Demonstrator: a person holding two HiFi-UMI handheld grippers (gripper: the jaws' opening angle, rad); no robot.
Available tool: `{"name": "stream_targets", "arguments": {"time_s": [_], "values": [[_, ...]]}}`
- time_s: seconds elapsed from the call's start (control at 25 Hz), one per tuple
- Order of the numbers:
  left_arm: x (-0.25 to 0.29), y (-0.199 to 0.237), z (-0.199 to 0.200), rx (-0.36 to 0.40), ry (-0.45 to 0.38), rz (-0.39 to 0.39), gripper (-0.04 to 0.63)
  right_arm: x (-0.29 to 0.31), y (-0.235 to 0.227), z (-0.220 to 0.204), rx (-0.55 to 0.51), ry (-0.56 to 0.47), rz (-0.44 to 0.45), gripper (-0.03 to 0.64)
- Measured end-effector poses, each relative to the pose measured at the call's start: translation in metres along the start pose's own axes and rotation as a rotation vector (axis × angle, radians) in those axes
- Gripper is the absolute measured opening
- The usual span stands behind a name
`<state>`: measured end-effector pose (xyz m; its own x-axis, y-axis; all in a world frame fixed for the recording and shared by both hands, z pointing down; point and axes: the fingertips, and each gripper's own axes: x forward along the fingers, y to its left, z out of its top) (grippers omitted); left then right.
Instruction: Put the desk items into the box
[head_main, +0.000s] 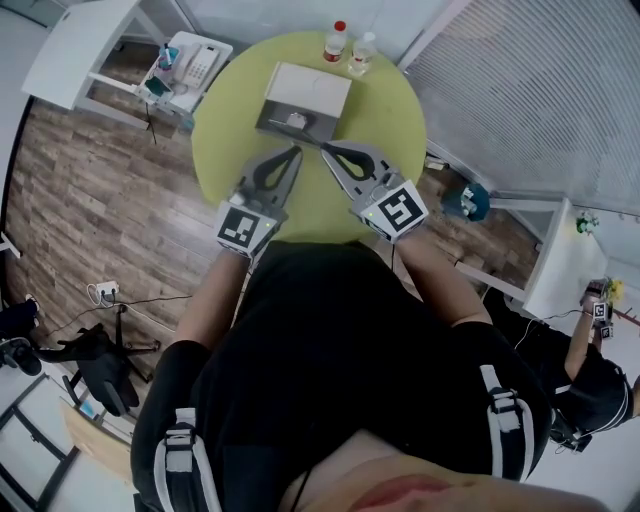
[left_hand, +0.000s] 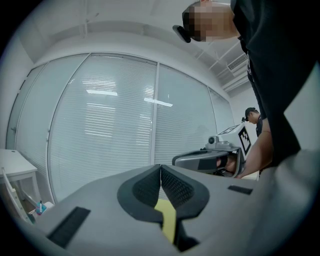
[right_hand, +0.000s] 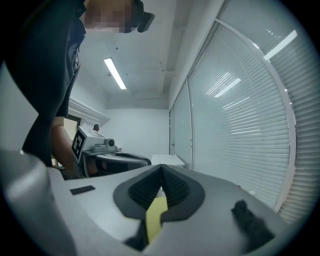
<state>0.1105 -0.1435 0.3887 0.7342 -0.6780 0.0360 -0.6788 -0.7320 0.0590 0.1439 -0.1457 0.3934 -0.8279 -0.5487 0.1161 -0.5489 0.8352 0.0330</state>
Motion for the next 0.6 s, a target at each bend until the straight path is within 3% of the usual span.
{"name": "stream_targets", "arguments": {"time_s": [0.6], "values": [[0.005, -0.0023, -0.0027, 0.007, 0.019, -0.014, 0.014, 0.0, -0.0013, 0.0007, -0.017, 0.0, 0.002, 0.017]]}}
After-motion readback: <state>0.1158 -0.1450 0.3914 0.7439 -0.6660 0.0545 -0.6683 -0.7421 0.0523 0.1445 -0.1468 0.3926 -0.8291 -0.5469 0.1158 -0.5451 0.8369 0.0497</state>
